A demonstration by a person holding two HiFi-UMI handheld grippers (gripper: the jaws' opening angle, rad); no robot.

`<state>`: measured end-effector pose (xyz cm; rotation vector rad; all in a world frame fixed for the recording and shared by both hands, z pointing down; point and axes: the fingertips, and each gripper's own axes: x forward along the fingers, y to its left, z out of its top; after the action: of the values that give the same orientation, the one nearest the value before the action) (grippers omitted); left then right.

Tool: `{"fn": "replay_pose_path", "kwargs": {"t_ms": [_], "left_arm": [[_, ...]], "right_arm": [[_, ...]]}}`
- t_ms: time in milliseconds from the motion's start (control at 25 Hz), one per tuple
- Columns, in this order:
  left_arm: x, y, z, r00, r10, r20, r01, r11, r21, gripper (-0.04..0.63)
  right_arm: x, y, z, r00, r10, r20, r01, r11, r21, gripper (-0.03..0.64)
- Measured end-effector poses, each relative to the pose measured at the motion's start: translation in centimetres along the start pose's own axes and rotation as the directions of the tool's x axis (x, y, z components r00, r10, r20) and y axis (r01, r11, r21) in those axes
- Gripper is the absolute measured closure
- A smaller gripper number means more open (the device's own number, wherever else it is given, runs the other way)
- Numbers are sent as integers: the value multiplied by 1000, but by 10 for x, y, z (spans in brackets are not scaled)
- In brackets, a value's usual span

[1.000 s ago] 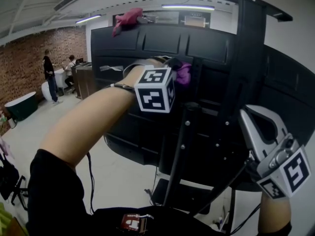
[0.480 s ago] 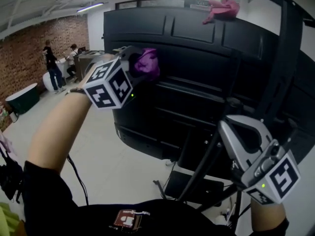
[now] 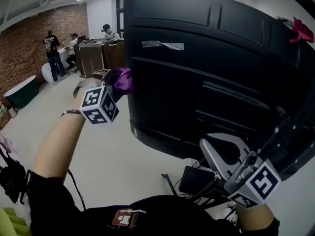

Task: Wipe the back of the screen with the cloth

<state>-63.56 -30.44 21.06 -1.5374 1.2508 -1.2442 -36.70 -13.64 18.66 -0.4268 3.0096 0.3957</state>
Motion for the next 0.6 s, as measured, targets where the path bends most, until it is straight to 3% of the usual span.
{"fn": "replay_pose_path", "kwargs": {"t_ms": [160, 600], "left_arm": [[25, -13, 10, 999, -22, 44, 23, 999, -26, 436], [39, -26, 95, 999, -22, 40, 20, 999, 50, 436]], "right_arm": [[4, 2, -22, 999, -6, -43, 7, 1000, 23, 610], [-45, -17, -38, 998, -40, -46, 43, 996, 75, 609]]}}
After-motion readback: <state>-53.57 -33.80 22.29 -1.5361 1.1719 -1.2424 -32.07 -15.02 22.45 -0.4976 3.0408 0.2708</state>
